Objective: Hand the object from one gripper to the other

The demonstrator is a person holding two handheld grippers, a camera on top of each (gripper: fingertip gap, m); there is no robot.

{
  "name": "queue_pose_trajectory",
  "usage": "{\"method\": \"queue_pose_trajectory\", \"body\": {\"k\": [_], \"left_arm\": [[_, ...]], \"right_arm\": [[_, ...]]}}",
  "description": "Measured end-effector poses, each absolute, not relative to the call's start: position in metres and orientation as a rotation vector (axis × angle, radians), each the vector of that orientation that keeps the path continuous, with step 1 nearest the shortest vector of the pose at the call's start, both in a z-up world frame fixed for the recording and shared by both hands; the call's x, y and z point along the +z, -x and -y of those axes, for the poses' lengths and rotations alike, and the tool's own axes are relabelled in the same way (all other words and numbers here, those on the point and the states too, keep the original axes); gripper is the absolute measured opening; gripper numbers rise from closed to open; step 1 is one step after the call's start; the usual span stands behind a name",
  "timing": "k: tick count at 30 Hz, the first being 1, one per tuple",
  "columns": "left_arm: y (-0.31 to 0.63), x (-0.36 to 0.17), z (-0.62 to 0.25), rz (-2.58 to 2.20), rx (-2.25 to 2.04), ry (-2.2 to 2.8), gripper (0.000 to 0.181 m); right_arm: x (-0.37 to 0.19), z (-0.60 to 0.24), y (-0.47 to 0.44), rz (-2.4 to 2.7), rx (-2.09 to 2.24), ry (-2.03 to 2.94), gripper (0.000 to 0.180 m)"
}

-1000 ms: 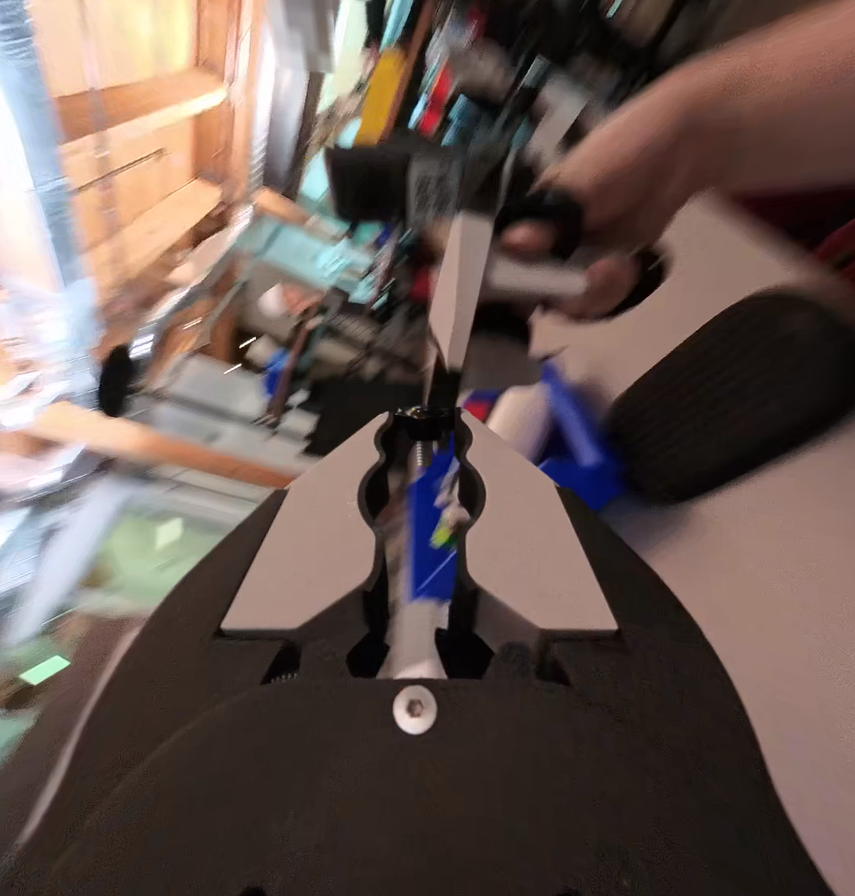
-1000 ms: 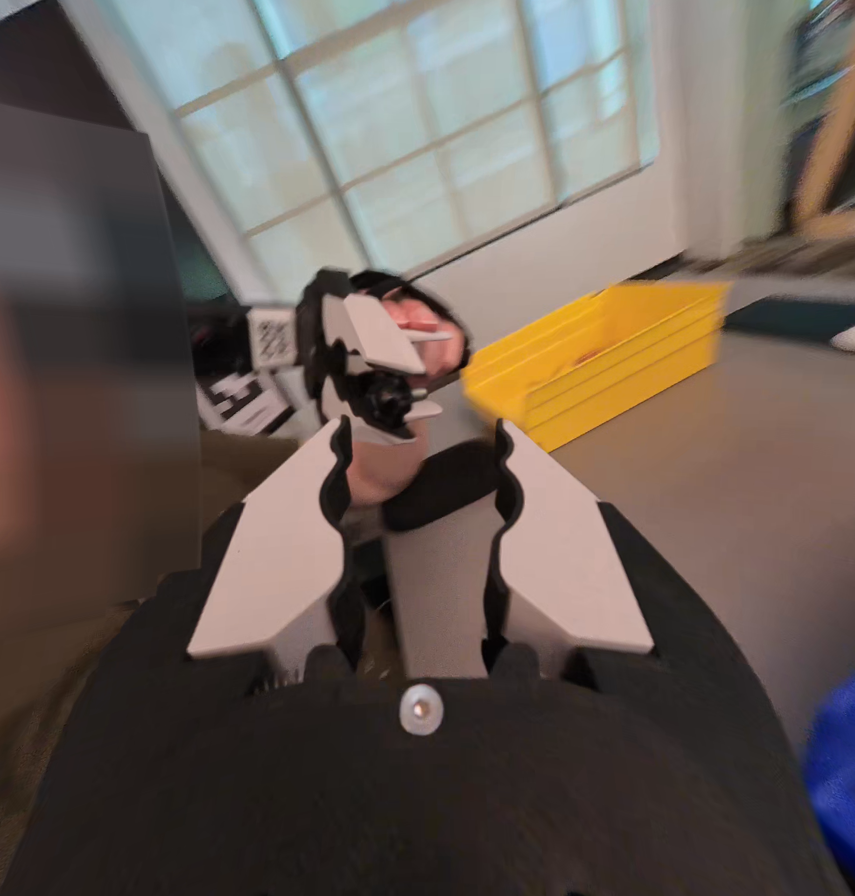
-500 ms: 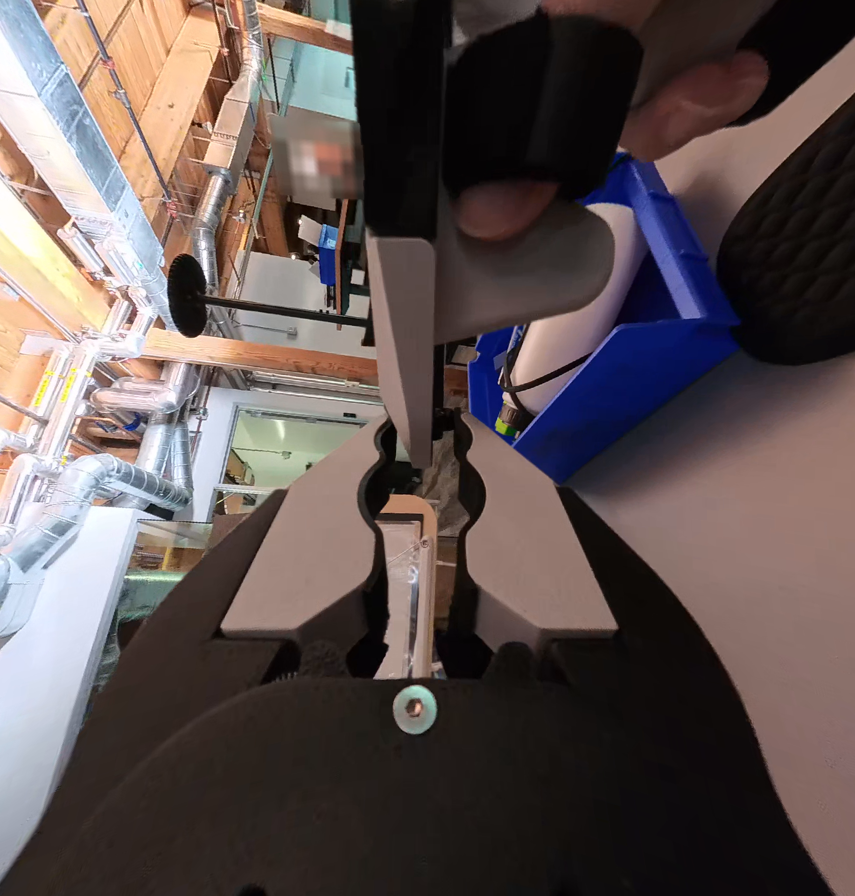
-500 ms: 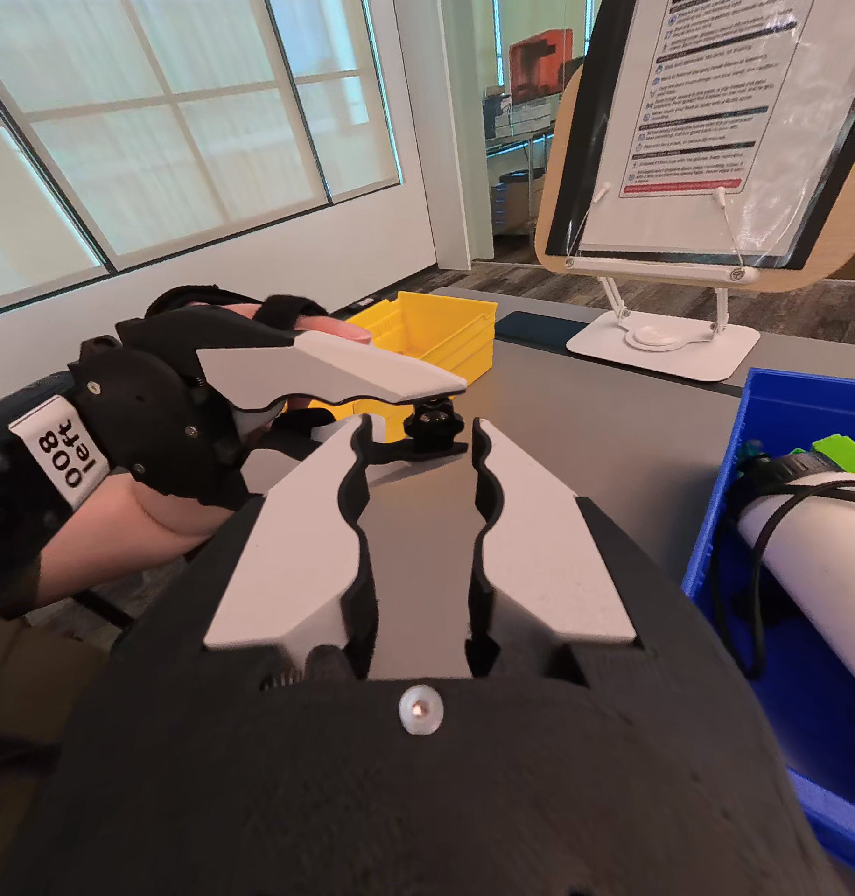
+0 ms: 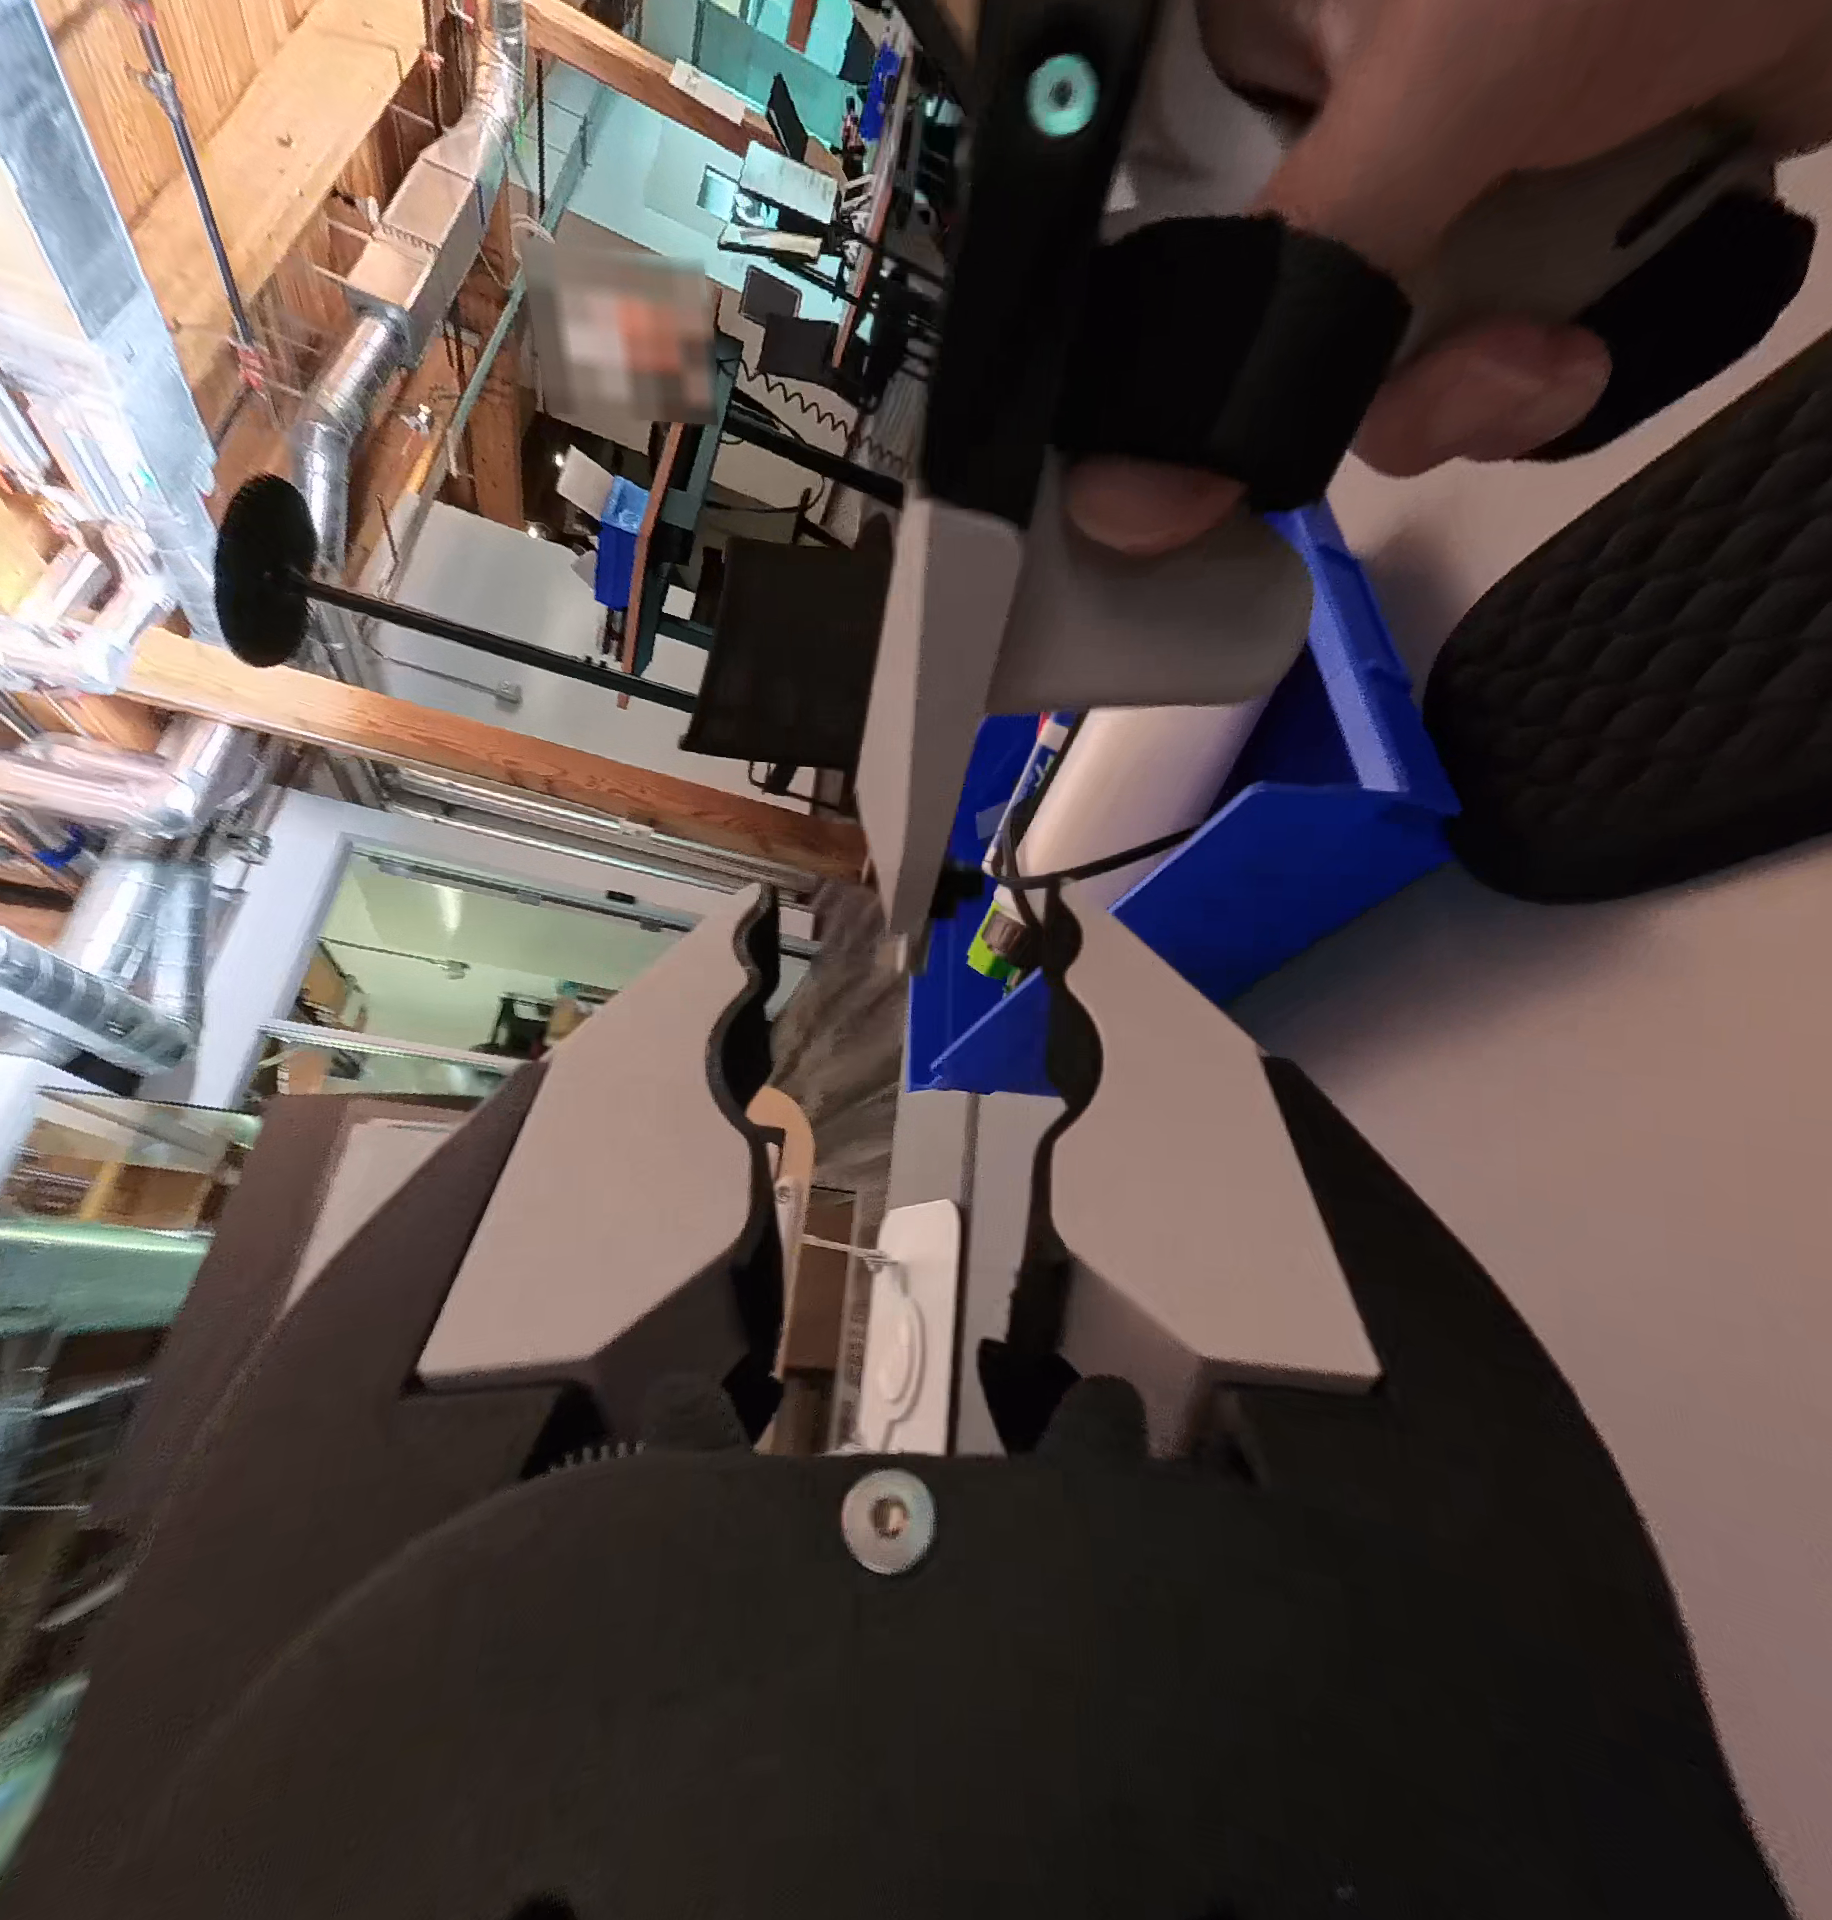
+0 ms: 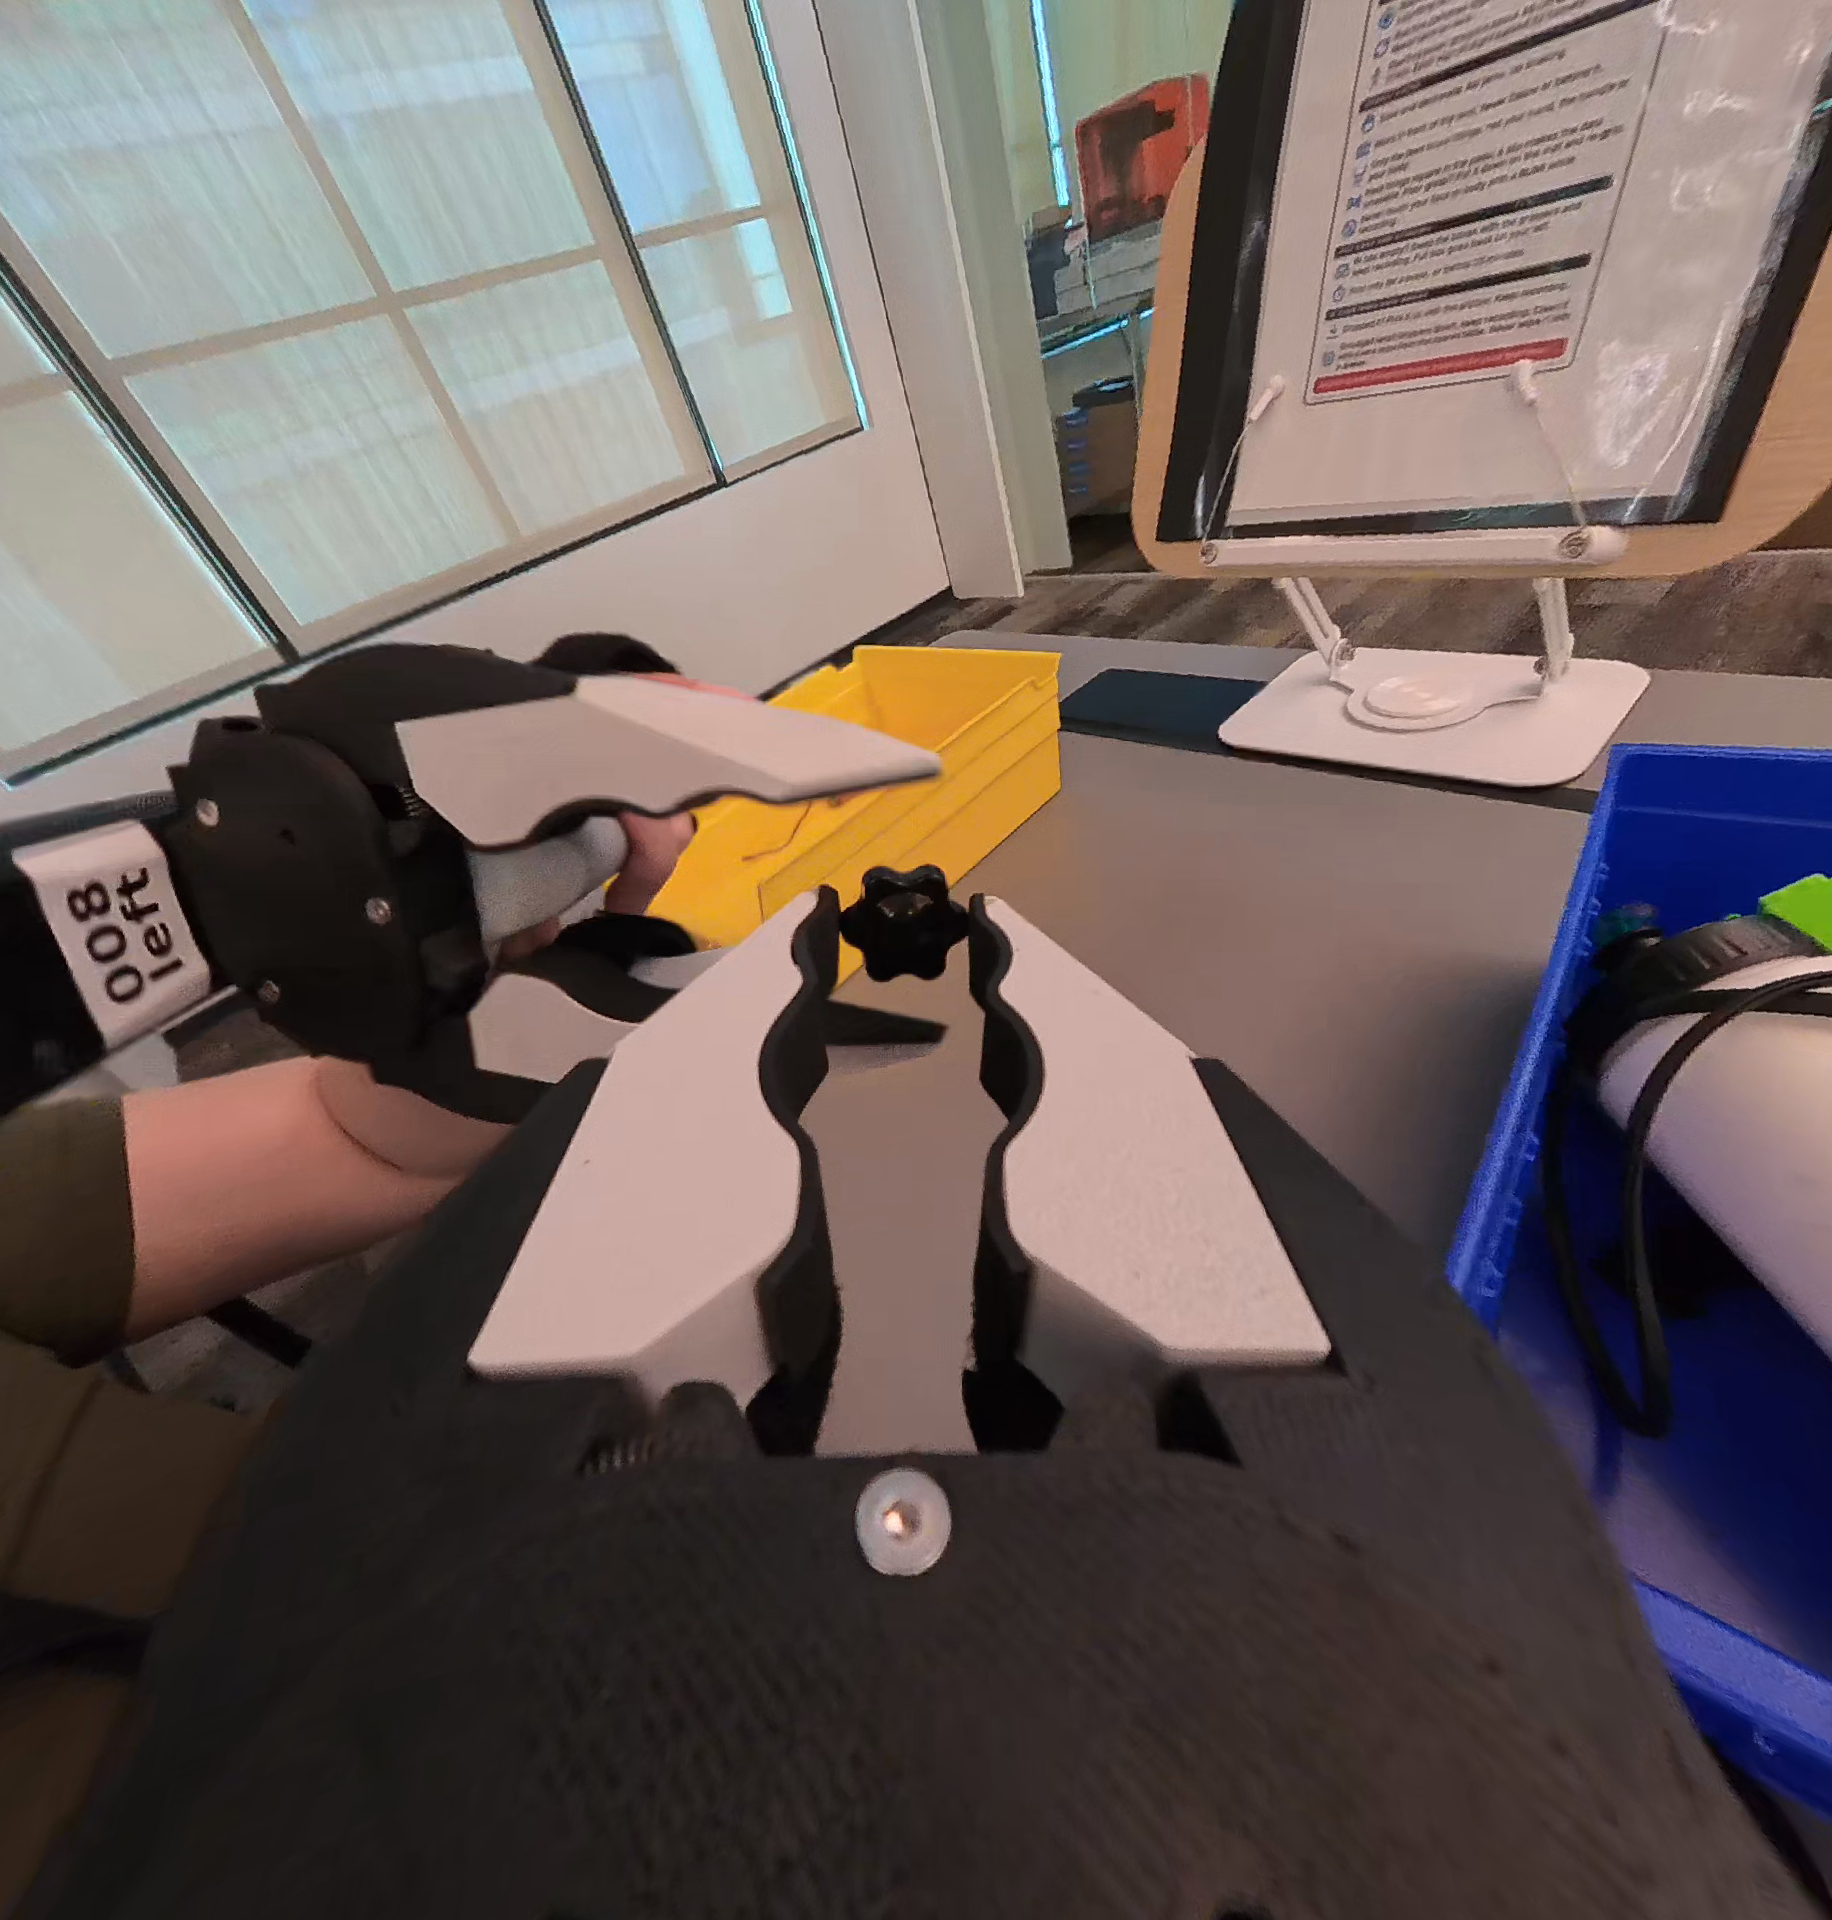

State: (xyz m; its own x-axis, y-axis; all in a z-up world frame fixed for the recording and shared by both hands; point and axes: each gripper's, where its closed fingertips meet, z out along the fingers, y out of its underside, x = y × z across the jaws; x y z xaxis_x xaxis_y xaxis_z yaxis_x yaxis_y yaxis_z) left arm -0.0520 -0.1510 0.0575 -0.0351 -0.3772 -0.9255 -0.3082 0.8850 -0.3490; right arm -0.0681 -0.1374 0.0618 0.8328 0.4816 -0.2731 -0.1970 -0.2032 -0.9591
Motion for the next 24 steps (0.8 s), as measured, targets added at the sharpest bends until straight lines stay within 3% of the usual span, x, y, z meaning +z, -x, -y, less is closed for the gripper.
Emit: {"method": "queue_pose_trajectory", "body": {"k": [6, 12, 19, 24], "left_arm": [[0.099, 0.107, 0.105, -1.536, -0.179, 0.747, 0.05], [0.205, 0.131, 0.012, -1.379, -0.161, 1.123, 0.039], [0.333, 0.079, -0.091, -1.138, -0.048, 1.698, 0.035], [0.378, 0.017, -0.124, -1.04, -0.073, 2.093, 0.043]], "right_arm": [[0.049, 0.114, -0.024, 0.061, 0.382, 1.755, 0.023], [0.004, 0.058, -0.114, -0.05, 0.117, 1.996, 0.024], [-0.047, 0.01, -0.171, -0.177, 0.079, 2.218, 0.024], [-0.065, 0.0, -0.186, -0.221, 0.128, 2.273, 0.024]]}}
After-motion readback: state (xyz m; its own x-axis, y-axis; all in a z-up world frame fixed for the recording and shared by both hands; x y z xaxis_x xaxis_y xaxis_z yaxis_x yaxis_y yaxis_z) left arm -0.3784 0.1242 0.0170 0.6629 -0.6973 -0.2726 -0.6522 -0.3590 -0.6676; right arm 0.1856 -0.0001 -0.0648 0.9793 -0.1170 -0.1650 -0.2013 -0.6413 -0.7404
